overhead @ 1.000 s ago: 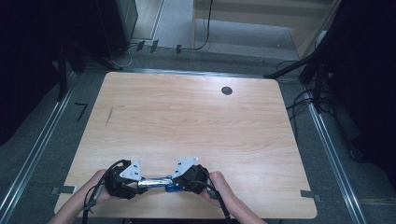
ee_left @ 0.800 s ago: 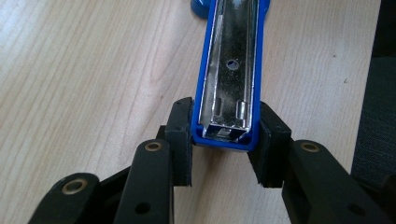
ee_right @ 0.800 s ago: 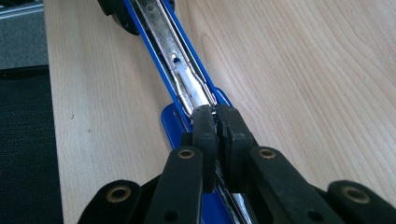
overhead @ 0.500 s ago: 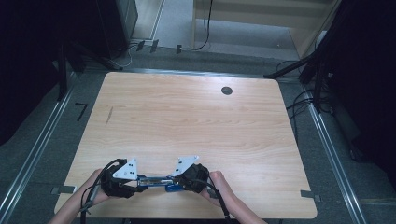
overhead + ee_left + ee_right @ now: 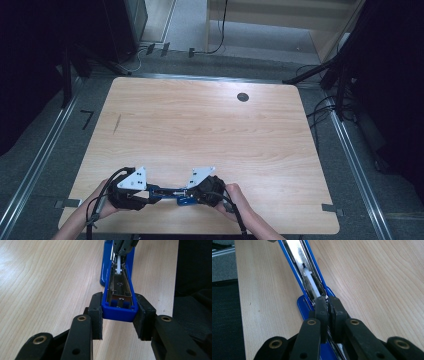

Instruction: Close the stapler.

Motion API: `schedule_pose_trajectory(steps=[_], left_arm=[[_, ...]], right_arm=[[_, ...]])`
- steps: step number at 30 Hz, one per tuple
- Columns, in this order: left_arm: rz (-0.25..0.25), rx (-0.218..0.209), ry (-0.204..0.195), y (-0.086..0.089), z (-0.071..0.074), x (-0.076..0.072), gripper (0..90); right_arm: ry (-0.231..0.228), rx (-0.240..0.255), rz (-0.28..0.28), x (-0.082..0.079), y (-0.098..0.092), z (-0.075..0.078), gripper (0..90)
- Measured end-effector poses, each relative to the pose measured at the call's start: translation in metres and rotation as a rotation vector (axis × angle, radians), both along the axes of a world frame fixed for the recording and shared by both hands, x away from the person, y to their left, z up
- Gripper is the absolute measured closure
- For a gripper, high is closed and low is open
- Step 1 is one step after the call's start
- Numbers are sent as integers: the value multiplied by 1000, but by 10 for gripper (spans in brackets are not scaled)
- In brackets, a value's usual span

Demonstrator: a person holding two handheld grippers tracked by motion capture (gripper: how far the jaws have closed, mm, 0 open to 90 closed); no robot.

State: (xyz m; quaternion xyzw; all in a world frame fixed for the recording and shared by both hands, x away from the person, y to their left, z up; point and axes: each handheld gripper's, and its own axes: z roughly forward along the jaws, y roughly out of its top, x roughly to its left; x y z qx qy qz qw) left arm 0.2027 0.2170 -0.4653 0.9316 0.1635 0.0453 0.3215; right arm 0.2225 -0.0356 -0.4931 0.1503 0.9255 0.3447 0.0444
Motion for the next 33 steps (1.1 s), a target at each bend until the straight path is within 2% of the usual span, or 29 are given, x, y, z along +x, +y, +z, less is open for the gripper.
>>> schedule_pose_trajectory(steps=[4, 7, 11, 12, 18, 26, 27, 33], left_arm=[[0, -25, -6, -1, 2, 0, 650], [-6, -20, -14, -2, 4, 0, 650], [-7, -21, -20, -3, 5, -1, 650], [-6, -22, -23, -3, 5, -1, 650], [-13, -25, -43, -6, 7, -2, 650], [-18, -27, -70, -11, 11, -3, 648], [-14, -41, -73, -13, 12, -4, 648], [-9, -59, -93, -17, 15, -4, 646]], right_arm=[[-17, -4, 0, -1, 0, 1, 878], [-17, 17, 12, -2, 2, 4, 878], [-32, 4, 38, -8, 10, 3, 878], [-48, 7, 51, -11, 14, 4, 878], [-94, 36, 42, -15, 17, 9, 878], [-106, 32, 51, -16, 20, 10, 900], [-114, 39, 50, -17, 20, 11, 900], [-119, 41, 50, -15, 19, 13, 900]])
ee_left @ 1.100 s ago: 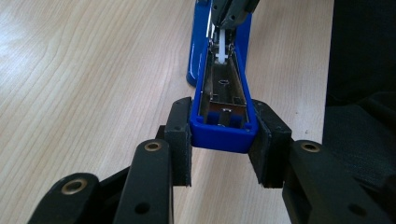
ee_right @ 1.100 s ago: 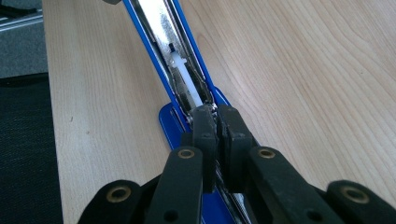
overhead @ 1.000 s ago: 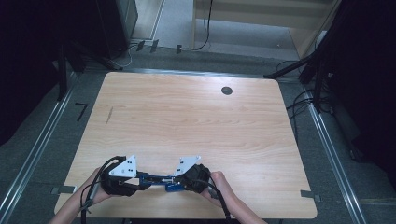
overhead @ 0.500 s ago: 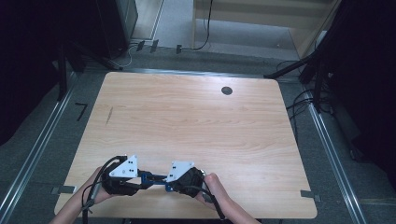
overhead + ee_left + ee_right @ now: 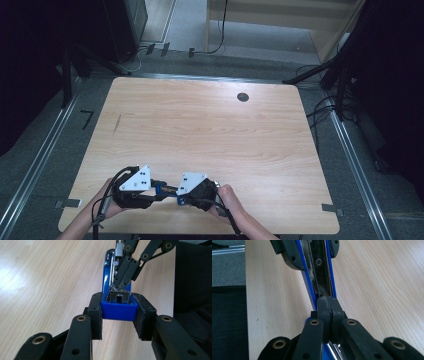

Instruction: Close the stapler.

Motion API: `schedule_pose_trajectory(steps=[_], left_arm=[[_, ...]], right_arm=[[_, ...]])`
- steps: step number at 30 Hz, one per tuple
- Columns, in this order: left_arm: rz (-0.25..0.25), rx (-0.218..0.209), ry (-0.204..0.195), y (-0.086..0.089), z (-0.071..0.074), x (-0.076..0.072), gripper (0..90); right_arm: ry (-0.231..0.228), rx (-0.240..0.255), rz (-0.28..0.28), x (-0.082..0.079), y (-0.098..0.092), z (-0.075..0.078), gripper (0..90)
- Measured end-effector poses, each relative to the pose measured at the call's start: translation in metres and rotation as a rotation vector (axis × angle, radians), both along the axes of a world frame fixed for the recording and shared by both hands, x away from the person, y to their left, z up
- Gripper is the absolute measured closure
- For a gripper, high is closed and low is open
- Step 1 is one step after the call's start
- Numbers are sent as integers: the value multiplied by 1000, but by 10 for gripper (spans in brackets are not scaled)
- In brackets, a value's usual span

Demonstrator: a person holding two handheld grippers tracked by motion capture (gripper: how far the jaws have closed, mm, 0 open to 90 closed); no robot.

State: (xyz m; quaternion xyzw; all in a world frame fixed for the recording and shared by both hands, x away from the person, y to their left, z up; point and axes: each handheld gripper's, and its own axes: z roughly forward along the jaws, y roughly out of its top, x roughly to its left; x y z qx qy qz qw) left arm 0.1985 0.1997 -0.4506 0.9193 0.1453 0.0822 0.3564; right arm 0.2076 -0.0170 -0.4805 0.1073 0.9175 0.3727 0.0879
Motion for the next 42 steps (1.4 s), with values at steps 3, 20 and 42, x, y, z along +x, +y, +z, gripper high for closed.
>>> schedule_pose_trajectory(steps=[3, 20, 42], left_arm=[[0, -31, 0, 0, 0, 0, 645], [31, -32, 7, -19, -20, 2, 613], [46, -79, -10, -51, -34, 8, 663]], right_arm=[[5, -1, -2, 0, -1, 1, 900], [25, 13, -27, 4, -13, 3, 900], [60, -3, -74, 12, -38, 5, 888]])
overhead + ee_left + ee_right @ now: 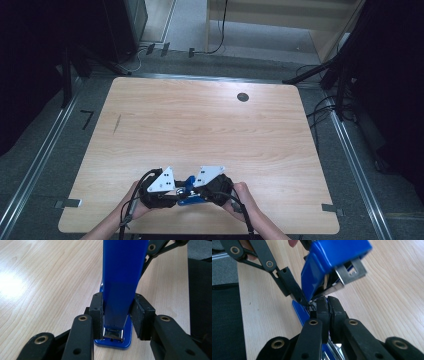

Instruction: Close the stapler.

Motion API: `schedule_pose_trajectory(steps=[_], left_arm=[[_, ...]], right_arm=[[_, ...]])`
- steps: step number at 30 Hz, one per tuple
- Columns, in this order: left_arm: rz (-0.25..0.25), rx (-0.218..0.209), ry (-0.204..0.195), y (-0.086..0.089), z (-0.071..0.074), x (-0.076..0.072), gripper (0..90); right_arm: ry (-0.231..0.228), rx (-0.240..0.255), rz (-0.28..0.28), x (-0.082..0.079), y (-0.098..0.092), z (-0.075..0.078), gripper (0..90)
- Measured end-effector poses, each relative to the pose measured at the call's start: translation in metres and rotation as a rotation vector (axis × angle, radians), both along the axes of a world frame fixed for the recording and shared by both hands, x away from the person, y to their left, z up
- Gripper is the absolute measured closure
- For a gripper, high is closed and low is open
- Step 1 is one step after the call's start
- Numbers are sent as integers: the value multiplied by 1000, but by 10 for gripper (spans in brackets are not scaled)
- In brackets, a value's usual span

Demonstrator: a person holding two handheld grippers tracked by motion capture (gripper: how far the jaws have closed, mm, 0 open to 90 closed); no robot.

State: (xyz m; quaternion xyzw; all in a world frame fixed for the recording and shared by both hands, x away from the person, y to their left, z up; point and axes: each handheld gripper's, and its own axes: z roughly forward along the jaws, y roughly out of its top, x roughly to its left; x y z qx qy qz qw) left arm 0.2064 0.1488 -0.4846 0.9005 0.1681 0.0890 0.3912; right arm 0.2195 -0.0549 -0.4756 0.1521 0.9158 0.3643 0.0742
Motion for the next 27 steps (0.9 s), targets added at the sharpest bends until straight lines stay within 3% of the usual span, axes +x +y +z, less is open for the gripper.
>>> schedule_pose_trajectory(steps=[7, 18, 27], left_arm=[[5, 4, 1, -4, -2, 1, 661], [3, 33, 8, -13, -6, 4, 660], [1, 56, 15, -20, -10, 6, 658]], right_arm=[[8, -6, -16, -3, -13, 1, 888], [37, 15, -116, 3, -45, 9, 885], [29, 42, -174, 9, -63, 18, 882]])
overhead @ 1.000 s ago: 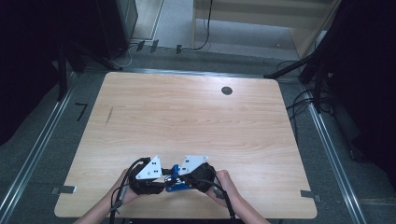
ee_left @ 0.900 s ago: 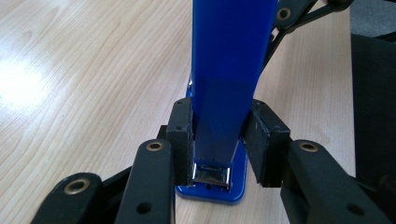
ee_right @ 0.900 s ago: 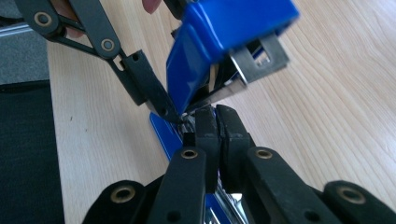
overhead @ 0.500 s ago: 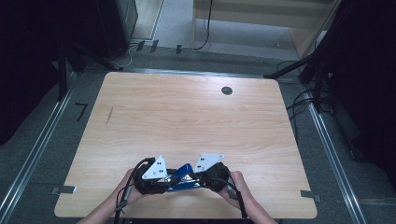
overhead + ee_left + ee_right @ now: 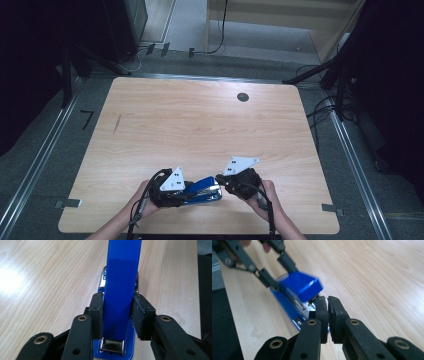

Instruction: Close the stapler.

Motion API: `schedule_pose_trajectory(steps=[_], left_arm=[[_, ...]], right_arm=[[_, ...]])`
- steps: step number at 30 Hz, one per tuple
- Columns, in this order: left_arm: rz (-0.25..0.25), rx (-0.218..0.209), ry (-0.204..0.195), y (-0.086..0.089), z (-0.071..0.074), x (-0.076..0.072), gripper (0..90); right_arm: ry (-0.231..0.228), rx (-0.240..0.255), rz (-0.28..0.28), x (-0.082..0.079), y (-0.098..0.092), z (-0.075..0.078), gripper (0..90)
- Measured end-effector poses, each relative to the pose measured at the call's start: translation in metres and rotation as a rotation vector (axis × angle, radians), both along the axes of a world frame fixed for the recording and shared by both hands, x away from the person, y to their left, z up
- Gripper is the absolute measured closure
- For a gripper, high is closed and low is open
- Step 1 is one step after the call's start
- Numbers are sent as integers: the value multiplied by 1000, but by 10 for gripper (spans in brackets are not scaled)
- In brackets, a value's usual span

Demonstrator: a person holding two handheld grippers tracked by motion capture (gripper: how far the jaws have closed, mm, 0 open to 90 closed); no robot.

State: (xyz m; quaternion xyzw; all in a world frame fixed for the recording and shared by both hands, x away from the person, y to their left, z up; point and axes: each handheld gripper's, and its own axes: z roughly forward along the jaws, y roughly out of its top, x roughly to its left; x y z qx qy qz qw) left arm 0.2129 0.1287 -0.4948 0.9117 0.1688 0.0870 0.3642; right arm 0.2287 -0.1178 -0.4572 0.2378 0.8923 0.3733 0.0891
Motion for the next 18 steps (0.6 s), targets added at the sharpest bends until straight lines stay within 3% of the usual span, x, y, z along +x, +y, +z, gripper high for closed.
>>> schedule_pose_trajectory(steps=[9, 14, 16, 18], left_arm=[[-2, 24, 23, -7, -7, 3, 648], [-6, 37, 15, -8, -8, 3, 645], [-4, 76, 6, -12, -9, 2, 639], [-9, 75, 7, -12, -9, 3, 623]], right_arm=[[-29, 32, 12, -4, 3, 13, 882], [1, -30, 24, -3, 10, -2, 882], [19, -45, 22, -3, 11, -7, 882], [11, -61, 25, -2, 11, -9, 882]])
